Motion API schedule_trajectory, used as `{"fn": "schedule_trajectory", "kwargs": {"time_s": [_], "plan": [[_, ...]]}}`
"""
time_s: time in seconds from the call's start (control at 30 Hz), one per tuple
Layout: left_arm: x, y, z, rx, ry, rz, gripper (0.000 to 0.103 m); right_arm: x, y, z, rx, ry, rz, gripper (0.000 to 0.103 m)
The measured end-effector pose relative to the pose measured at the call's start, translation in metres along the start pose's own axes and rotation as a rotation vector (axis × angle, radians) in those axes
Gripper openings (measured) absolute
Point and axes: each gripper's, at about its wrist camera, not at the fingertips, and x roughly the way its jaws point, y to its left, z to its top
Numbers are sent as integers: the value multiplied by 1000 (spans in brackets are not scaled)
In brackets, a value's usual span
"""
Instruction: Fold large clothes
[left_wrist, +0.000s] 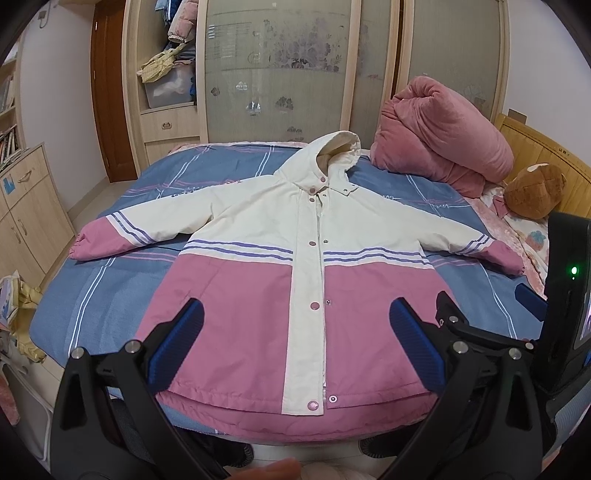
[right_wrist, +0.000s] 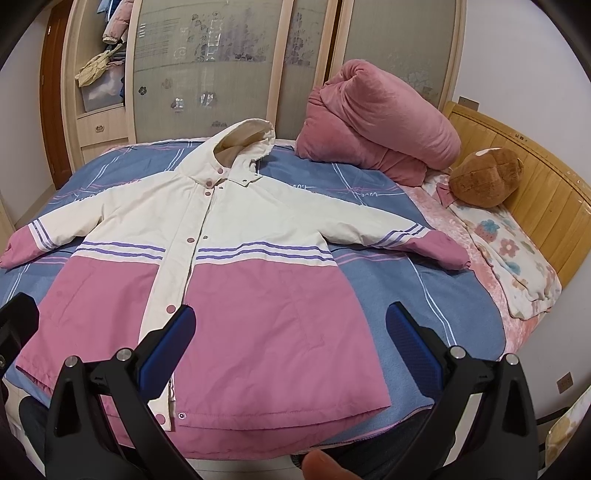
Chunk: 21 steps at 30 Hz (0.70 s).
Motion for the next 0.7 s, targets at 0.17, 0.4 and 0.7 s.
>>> {"fn": "schedule_trajectory", "kwargs": {"time_s": [0.17,0.4,0.7], "plan": [[1,-1,-1,2,3,2,101,3,0,-1,-2,6,1,102],[3,0,-3,1,7,5,101,4,1,-3,-4,7,2,102],[3,0,-3,2,8,5,101,4,1,-3,-5,8,2,102]]}}
